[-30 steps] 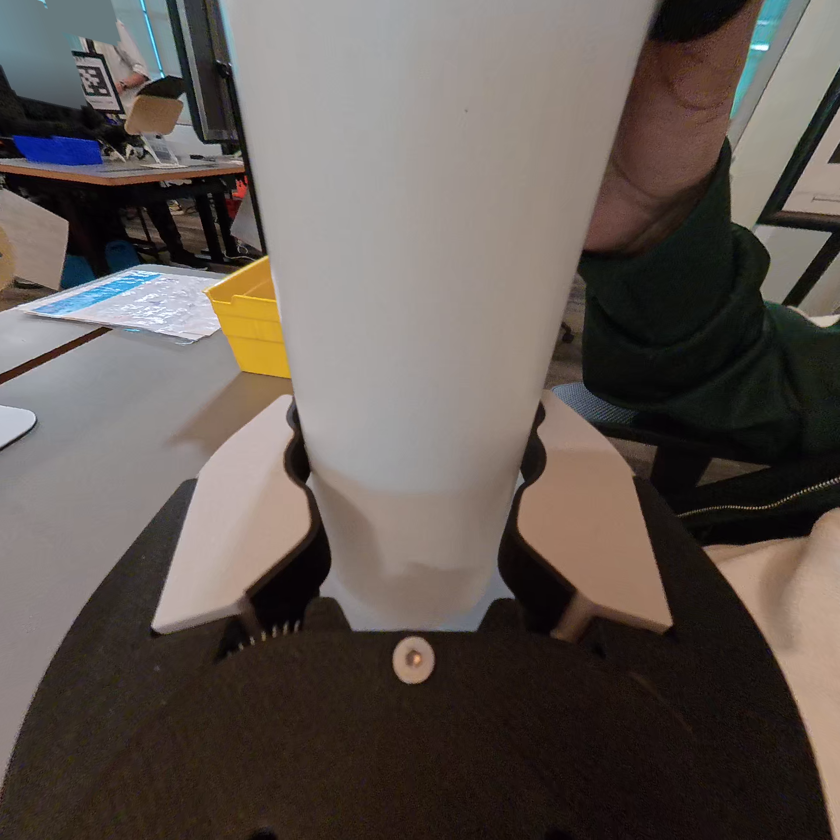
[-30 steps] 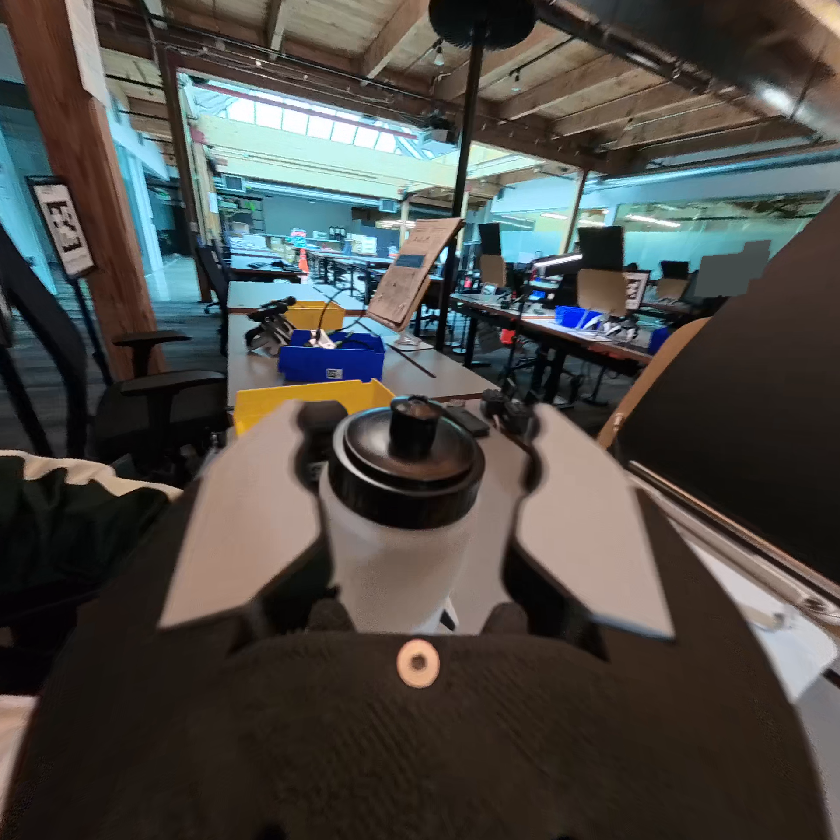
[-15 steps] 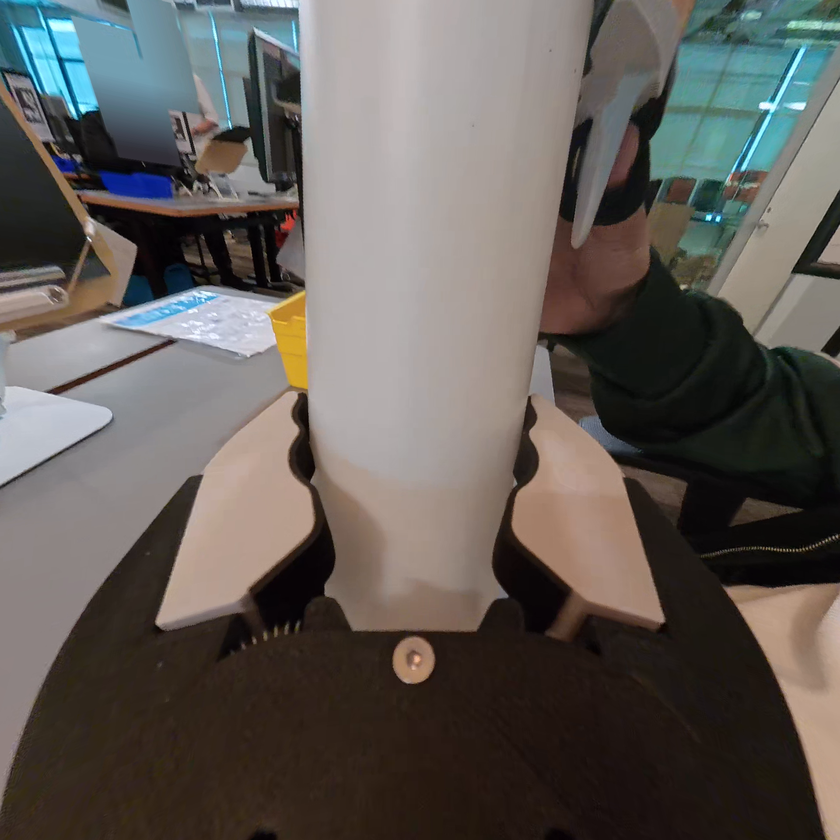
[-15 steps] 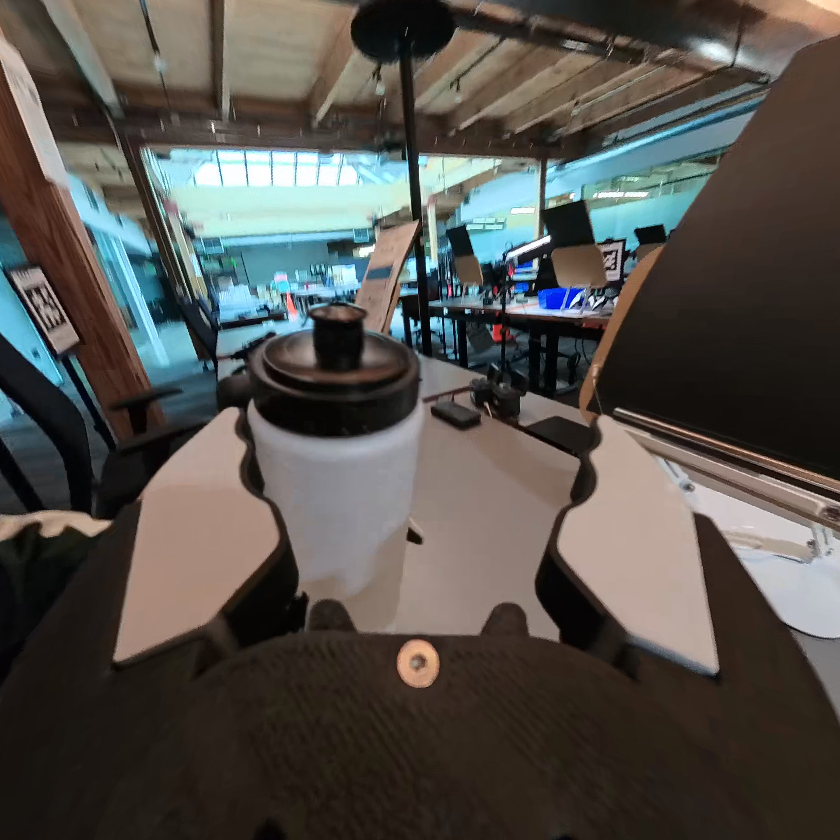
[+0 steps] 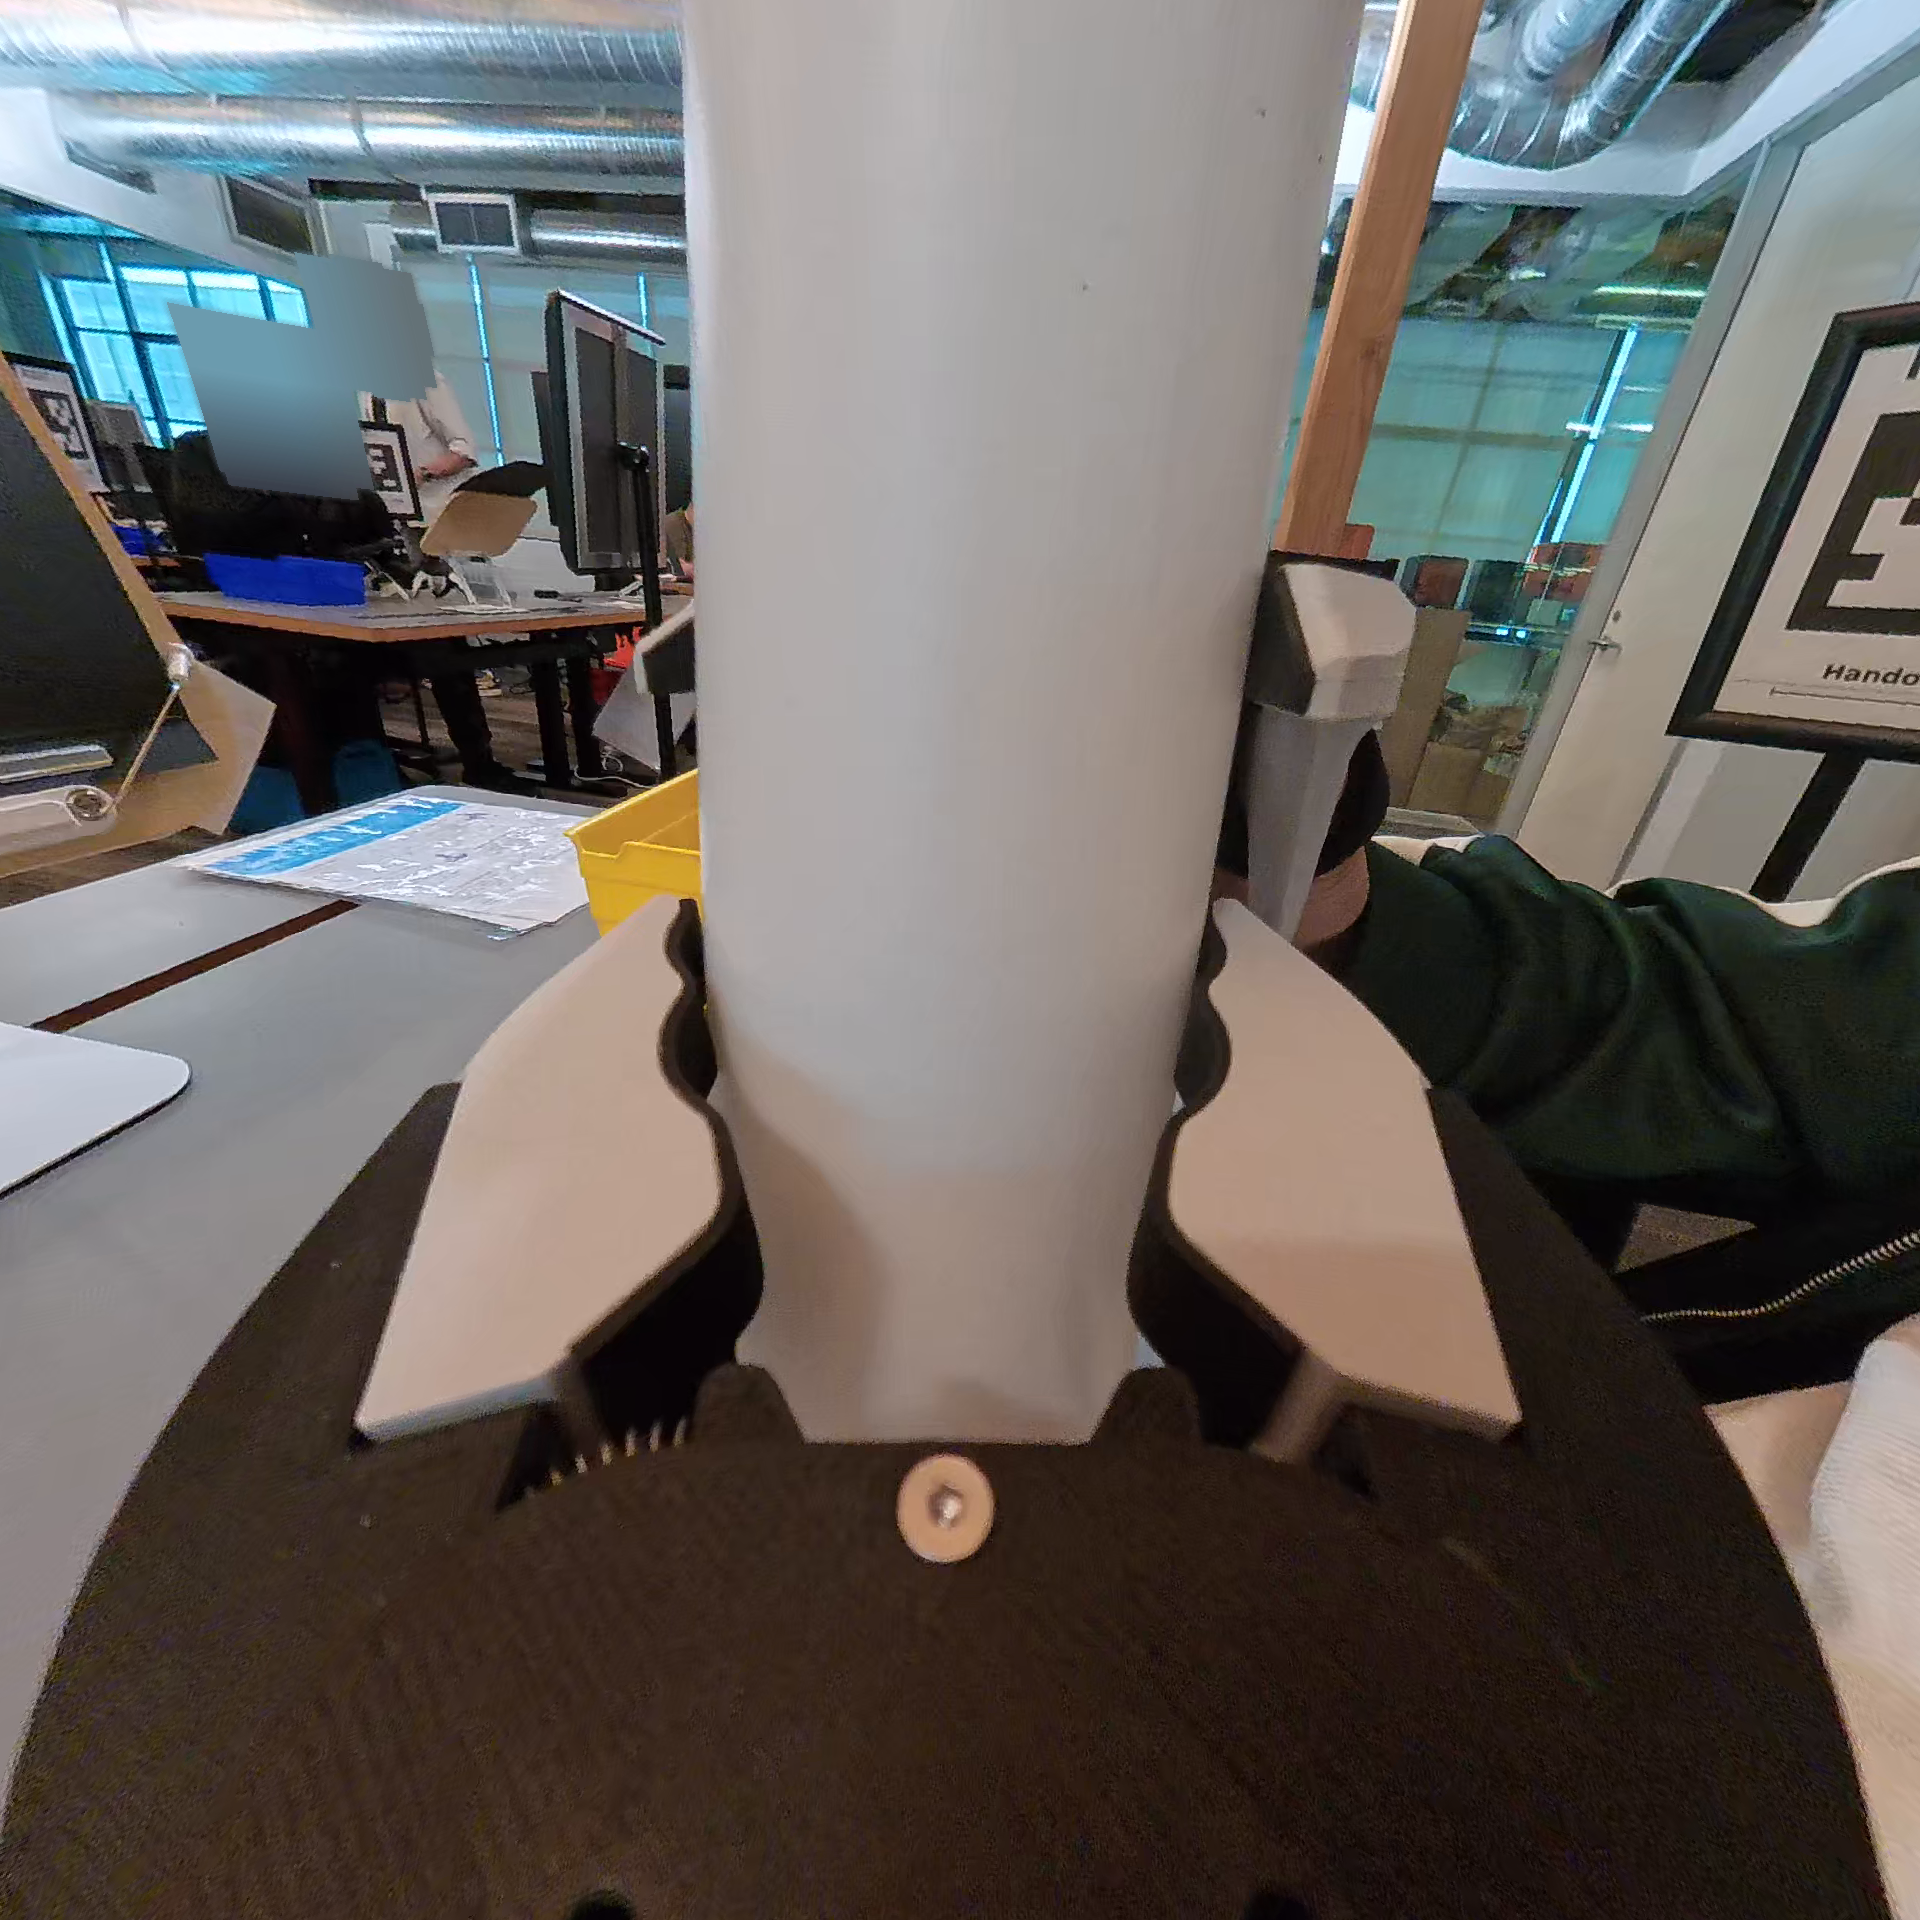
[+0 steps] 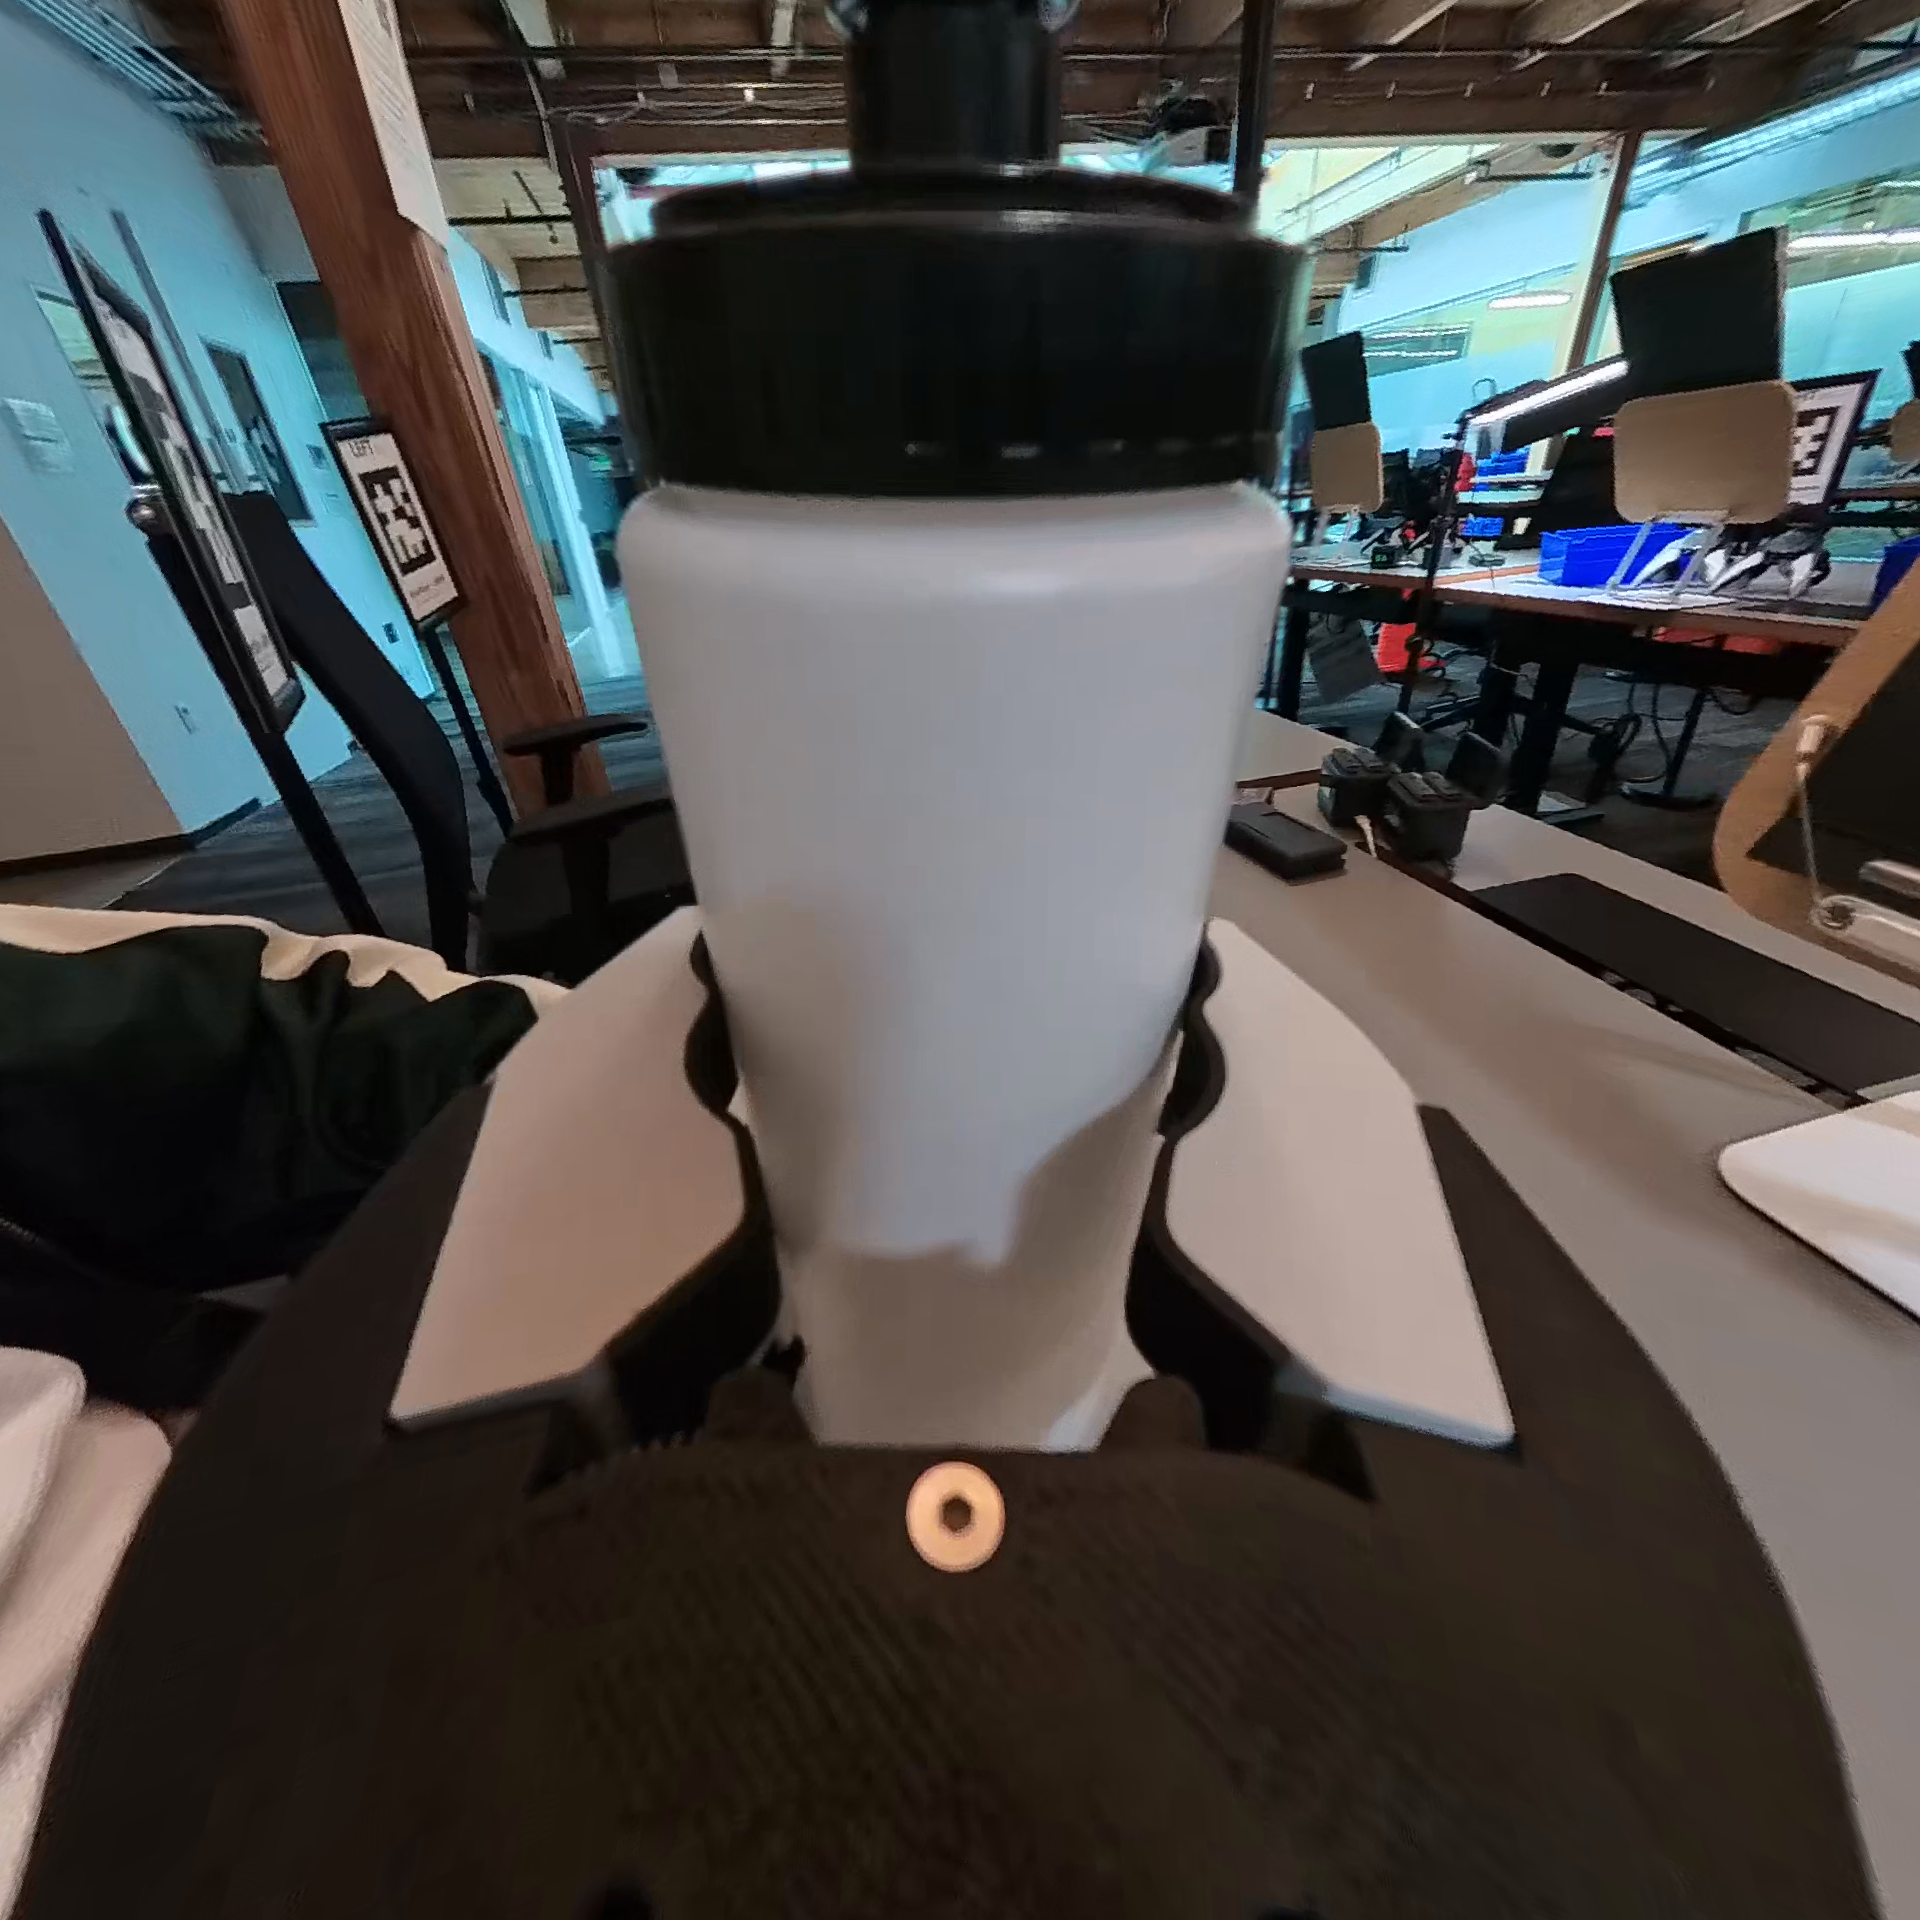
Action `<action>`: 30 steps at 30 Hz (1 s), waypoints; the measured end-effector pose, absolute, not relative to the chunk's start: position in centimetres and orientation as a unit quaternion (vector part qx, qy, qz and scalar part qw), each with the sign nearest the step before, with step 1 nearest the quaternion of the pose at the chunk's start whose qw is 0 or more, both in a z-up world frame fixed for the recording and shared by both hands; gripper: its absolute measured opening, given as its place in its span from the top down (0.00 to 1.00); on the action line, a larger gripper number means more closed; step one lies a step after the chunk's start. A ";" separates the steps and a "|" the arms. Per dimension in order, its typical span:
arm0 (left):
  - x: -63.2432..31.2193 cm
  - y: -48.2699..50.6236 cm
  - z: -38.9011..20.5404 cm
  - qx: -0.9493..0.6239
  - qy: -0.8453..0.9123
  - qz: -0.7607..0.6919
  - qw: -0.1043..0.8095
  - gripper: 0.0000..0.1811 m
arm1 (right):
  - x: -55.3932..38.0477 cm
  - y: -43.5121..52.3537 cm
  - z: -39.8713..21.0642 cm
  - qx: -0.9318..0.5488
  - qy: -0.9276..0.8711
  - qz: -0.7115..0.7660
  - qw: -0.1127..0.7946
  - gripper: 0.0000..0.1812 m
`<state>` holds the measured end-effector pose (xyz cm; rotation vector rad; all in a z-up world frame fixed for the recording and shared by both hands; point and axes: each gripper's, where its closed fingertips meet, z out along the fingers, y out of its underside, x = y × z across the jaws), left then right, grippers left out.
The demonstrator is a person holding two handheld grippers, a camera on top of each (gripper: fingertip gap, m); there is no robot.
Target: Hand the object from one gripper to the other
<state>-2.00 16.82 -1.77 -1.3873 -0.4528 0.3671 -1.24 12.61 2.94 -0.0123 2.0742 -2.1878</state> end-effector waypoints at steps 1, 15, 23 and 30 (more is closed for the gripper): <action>-2.0 16.8 -1.6 -0.627 -0.206 0.168 0.732 0.52 | -1.5 12.8 3.2 0.002 0.685 -0.726 0.059 0.53; -2.8 16.2 -2.7 -0.620 -0.226 0.168 0.732 0.50 | -19.4 37.6 6.2 0.326 0.715 -0.586 -0.196 0.53; -3.2 16.7 -3.8 -0.630 -0.239 0.147 0.724 0.51 | -23.2 48.4 -8.4 0.524 0.779 -0.320 -0.128 0.53; -3.1 17.1 -4.4 -0.648 -0.231 0.152 0.710 0.51 | -23.7 48.3 -13.0 0.527 0.803 -0.257 -0.107 0.54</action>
